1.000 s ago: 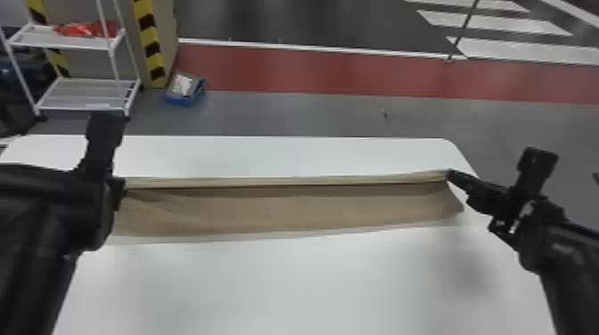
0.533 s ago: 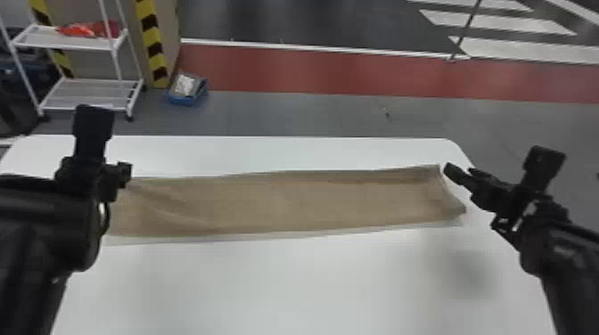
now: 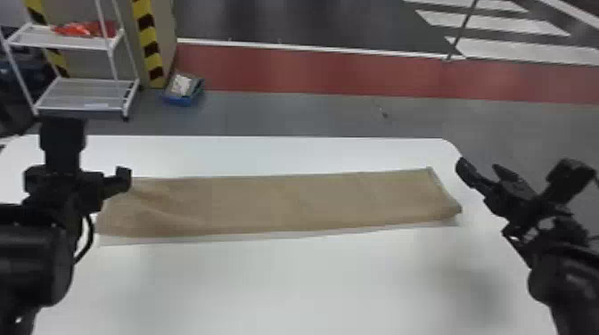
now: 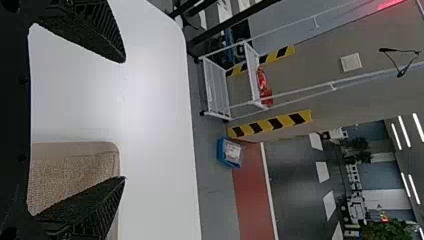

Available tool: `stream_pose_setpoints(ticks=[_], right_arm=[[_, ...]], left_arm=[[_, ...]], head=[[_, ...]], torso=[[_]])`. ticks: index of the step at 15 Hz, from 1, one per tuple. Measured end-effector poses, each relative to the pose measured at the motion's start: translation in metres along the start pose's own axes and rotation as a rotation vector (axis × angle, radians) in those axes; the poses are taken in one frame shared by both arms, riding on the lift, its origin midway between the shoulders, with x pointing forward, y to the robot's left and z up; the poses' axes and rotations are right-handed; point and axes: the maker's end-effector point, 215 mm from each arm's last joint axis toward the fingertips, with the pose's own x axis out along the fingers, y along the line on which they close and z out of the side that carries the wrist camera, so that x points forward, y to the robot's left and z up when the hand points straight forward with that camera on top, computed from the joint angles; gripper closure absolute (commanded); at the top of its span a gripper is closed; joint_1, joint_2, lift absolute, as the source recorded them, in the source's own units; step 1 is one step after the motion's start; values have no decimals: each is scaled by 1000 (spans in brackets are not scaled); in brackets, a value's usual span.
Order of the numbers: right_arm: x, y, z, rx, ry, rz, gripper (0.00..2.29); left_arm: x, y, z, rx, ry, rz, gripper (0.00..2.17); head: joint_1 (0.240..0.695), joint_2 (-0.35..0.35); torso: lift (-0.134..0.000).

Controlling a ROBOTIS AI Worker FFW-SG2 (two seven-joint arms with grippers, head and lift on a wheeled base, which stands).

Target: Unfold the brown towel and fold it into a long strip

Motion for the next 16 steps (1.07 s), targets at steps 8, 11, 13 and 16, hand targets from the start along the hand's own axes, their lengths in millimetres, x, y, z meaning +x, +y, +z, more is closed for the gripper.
stream_pose_setpoints(ticks=[8, 11, 13, 16], right_arm=[[-24, 14, -54, 0, 151, 87, 252], [-34, 19, -76, -58, 239, 88, 286], [-39, 18, -81, -91, 276, 80, 353], [-46, 15, -90, -134, 335, 68, 407]], left_arm=[[-23, 1, -58, -129, 144, -149, 221], [-40, 3, -82, -161, 216, -193, 299], [-49, 1, -83, -195, 214, -233, 336], [-60, -10, -85, -214, 222, -285, 336]], head=[[695, -145], [695, -138], [695, -142], [695, -160]], torso=[[-123], [-123], [-123], [-123]])
